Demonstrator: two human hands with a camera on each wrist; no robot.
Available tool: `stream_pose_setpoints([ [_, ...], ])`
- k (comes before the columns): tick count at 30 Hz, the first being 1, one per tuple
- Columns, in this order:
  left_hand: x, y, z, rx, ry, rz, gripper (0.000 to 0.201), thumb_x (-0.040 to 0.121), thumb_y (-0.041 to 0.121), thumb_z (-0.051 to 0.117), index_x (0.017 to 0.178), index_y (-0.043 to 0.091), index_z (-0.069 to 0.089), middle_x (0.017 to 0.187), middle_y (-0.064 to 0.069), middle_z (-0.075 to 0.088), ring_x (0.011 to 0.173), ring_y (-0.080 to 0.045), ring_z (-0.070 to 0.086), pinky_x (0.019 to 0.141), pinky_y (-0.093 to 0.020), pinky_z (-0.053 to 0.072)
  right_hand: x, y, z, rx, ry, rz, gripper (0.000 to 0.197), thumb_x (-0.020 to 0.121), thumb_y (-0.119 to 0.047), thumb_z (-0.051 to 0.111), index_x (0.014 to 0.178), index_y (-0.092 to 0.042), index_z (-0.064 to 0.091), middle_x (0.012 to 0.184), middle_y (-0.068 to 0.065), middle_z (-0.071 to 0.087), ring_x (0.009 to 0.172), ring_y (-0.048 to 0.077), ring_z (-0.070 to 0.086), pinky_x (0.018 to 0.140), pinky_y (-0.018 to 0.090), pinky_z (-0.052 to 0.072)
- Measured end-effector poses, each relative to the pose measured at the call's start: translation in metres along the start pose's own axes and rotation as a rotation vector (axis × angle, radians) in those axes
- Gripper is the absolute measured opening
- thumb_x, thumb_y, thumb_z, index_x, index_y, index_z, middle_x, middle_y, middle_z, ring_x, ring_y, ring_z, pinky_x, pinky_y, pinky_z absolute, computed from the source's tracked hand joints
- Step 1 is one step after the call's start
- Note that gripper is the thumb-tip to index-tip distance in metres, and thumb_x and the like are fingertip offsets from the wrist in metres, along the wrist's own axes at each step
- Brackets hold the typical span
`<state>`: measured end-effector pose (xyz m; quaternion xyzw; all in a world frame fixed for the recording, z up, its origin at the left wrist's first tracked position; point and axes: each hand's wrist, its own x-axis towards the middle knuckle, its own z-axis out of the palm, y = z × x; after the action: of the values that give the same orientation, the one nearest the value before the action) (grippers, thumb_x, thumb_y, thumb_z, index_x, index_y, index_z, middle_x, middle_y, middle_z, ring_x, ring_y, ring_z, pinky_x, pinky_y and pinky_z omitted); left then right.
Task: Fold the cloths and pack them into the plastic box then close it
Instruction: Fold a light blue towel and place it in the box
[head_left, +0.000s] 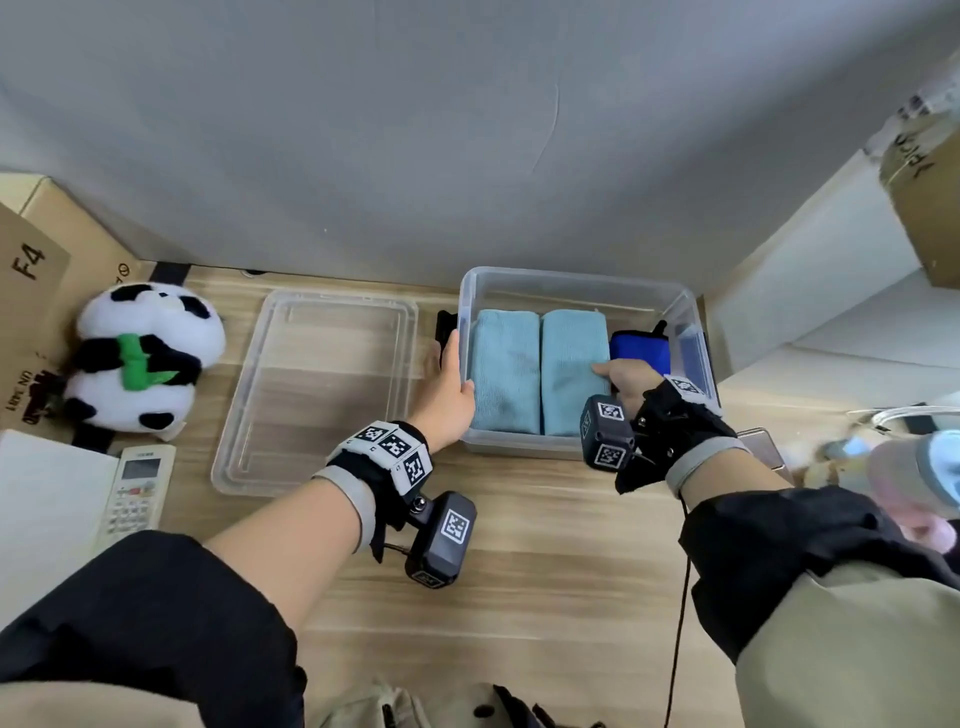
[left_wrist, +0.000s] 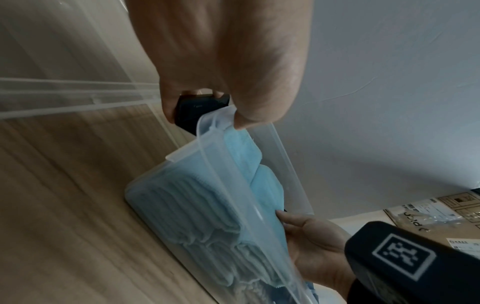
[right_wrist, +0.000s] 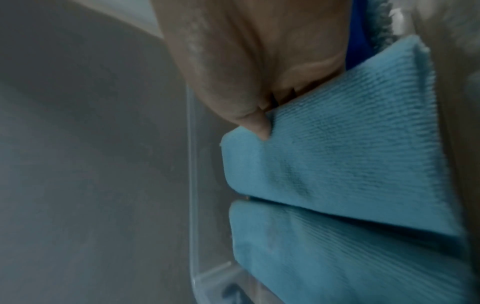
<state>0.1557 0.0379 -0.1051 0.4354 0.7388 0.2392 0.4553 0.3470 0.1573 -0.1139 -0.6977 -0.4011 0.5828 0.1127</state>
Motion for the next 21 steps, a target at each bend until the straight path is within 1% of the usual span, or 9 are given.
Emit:
stream_pose_setpoints([
  [2, -0.002, 0.002, 0.000, -0.008, -0.004, -0.004, 0.066, 0.100, 0.010, 0.030, 0.149, 0.025, -0.010, 0.157, 0.000, -0.017, 0.061, 0.004, 0.022, 0.052, -0.008, 0.031, 0.009, 0.005, 0.002, -0.084, 0.130, -0.131, 0.023, 0.084, -0.007, 0.056, 0.105, 0.002, 0.062, 0.116, 0.024, 0.063, 0.103, 0.033, 0.062, 0.091, 0.045, 0.051],
  [4, -0.002, 0.002, 0.000, -0.003, -0.007, -0.001, 0.066, 0.100, 0.010, 0.030, 0.149, 0.025, -0.012, 0.157, 0.000, -0.017, 0.063, 0.002, 0.030, 0.052, -0.009, 0.034, -0.003, 0.003, 0.007, -0.142, 0.221, -0.269, 0.030, 0.085, -0.006, 0.053, 0.115, -0.005, 0.058, 0.110, 0.011, 0.062, 0.100, 0.024, 0.059, 0.088, 0.037, 0.049],
  [6, -0.002, 0.002, -0.001, -0.001, -0.013, -0.012, 0.067, 0.100, 0.010, 0.030, 0.149, 0.025, -0.013, 0.157, 0.000, -0.017, 0.064, 0.001, 0.032, 0.050, -0.008, 0.036, -0.012, 0.005, 0.011, -0.258, 0.188, -0.355, 0.036, 0.088, -0.009, 0.051, 0.124, -0.012, 0.056, 0.123, 0.005, 0.055, 0.114, 0.020, 0.053, 0.098, 0.034, 0.045],
  [7, -0.002, 0.001, -0.002, -0.004, -0.015, -0.015, 0.068, 0.099, 0.010, 0.031, 0.148, 0.026, -0.013, 0.157, 0.000, -0.017, 0.065, -0.002, 0.036, 0.053, -0.011, 0.038, -0.014, 0.006, 0.013, -0.351, 0.131, -0.360, 0.036, 0.089, -0.012, 0.051, 0.125, -0.013, 0.057, 0.130, 0.005, 0.052, 0.121, 0.022, 0.050, 0.102, 0.034, 0.043],
  [9, 0.000, 0.000, -0.002, 0.004, -0.022, -0.019, 0.070, 0.098, 0.009, 0.033, 0.148, 0.027, -0.013, 0.157, 0.000, -0.017, 0.067, -0.014, 0.044, 0.060, -0.027, 0.045, -0.016, 0.010, 0.014, -0.501, 0.078, -0.330, 0.036, 0.090, -0.018, 0.050, 0.125, -0.013, 0.058, 0.141, 0.006, 0.044, 0.130, 0.028, 0.042, 0.107, 0.038, 0.038],
  [12, 0.004, 0.000, -0.005, 0.028, -0.028, -0.040, 0.074, 0.096, 0.005, 0.035, 0.149, 0.026, -0.012, 0.158, 0.000, -0.015, 0.071, -0.022, 0.048, 0.066, -0.034, 0.048, -0.028, 0.012, 0.008, -0.441, 0.215, -0.419, 0.037, 0.091, -0.014, 0.048, 0.127, -0.010, 0.056, 0.149, 0.010, 0.033, 0.136, 0.027, 0.033, 0.111, 0.034, 0.030],
  [15, 0.003, -0.005, -0.008, 0.037, -0.012, -0.034, 0.076, 0.091, 0.001, 0.036, 0.149, 0.027, -0.004, 0.158, -0.005, -0.004, 0.070, -0.013, 0.045, 0.075, -0.040, 0.053, -0.047, 0.021, -0.010, -0.354, 0.413, -0.564, 0.036, 0.088, -0.006, 0.048, 0.123, -0.009, 0.057, 0.144, 0.013, 0.038, 0.134, 0.027, 0.034, 0.106, 0.030, 0.029],
  [18, -0.006, -0.016, -0.012, 0.049, 0.007, -0.001, 0.076, 0.087, 0.000, 0.036, 0.149, 0.027, 0.000, 0.156, -0.006, 0.006, 0.074, -0.005, 0.041, 0.070, -0.036, 0.052, -0.059, 0.040, -0.029, -0.332, 0.566, -0.551, 0.043, 0.086, -0.003, 0.048, 0.128, -0.010, 0.052, 0.145, 0.013, 0.038, 0.135, 0.029, 0.031, 0.108, 0.035, 0.028],
  [21, -0.026, -0.027, -0.017, 0.056, -0.002, 0.013, 0.078, 0.088, 0.001, 0.037, 0.149, 0.027, -0.004, 0.157, -0.001, 0.002, 0.082, -0.015, 0.050, 0.075, -0.038, 0.053, -0.067, 0.065, -0.042, -0.379, 0.531, -0.431, 0.052, 0.089, -0.005, 0.045, 0.139, -0.016, 0.038, 0.148, 0.011, 0.034, 0.136, 0.032, 0.029, 0.109, 0.043, 0.028],
])
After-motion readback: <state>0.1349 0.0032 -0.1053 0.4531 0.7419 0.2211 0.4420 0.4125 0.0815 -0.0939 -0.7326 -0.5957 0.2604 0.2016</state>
